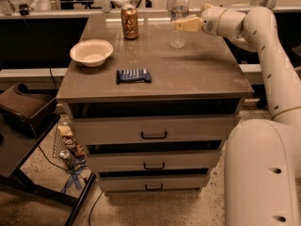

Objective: Knock water bottle over

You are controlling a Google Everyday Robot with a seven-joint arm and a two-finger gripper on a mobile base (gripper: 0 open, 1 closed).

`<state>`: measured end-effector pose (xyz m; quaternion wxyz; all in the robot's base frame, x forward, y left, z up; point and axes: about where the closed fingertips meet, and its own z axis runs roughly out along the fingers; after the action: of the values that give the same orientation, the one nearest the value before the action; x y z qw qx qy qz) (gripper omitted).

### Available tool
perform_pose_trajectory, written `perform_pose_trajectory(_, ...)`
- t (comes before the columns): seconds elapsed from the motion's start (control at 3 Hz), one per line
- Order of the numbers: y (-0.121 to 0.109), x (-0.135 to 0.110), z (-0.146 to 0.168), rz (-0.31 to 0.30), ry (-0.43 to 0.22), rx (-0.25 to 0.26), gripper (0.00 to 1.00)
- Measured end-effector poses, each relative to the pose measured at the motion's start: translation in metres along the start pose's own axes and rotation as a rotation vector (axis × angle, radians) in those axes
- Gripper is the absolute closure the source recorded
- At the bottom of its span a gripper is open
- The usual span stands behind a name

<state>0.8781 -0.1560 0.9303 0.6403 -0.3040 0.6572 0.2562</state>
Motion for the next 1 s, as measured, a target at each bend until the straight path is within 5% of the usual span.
perform_pose_trajectory(1.0,0.0043,0.0035,0.0223,-0.021,0.013,-0.008,0.63)
